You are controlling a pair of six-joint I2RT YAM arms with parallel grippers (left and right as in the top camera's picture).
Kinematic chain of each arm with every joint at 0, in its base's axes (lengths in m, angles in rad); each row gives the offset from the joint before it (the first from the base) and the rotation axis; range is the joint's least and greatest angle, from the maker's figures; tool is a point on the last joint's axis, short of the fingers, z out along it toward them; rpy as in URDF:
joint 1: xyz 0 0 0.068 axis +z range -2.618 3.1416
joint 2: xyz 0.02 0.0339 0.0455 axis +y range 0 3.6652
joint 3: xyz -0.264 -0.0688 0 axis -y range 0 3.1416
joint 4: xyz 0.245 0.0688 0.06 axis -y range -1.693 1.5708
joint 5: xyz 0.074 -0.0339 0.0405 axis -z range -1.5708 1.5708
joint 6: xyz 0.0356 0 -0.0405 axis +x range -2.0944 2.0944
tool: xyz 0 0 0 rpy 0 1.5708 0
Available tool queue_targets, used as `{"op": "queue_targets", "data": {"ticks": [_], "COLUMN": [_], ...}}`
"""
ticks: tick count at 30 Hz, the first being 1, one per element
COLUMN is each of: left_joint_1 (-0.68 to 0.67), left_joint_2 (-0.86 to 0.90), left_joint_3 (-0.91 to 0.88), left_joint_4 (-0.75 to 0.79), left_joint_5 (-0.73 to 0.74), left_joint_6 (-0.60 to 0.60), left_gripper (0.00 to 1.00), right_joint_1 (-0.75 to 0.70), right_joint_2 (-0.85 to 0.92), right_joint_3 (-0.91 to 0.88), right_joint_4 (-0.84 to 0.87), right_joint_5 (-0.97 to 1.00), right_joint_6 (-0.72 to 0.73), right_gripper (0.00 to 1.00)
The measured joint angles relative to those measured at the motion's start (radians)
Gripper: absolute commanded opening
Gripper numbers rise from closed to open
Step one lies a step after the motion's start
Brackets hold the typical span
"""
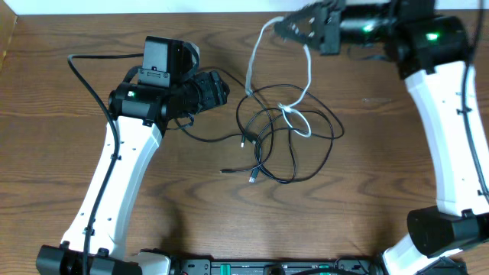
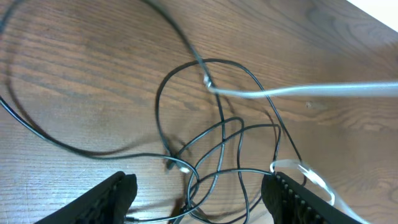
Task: Untangle cables
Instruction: 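Pull the white cable up and away to the right with the right gripper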
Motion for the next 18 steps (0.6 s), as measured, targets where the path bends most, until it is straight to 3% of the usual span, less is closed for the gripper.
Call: {"op": "queue_targets", "data": {"ticks": [11, 18], "left_joint_1": [0.000, 0.000], "left_joint_2": [0.000, 0.000], "left_joint_3": [0.000, 0.000], "left_joint_4": [0.000, -0.002], "left_joint_5": [-0.002, -0.002], "left_joint_6": [0.000, 0.000], "left_gripper": [0.70, 0.70], "right_joint_1": [-0.069, -0.088], "right_joint_2": [-0.001, -0.001], "right_joint_3": [0.132, 0.134], "right_joint_4": [0.153, 0.079], "right_joint_5": [0.004, 0.180], "right_joint_6": [0.198, 0.260], "right_gripper": [0.01, 0.01]}}
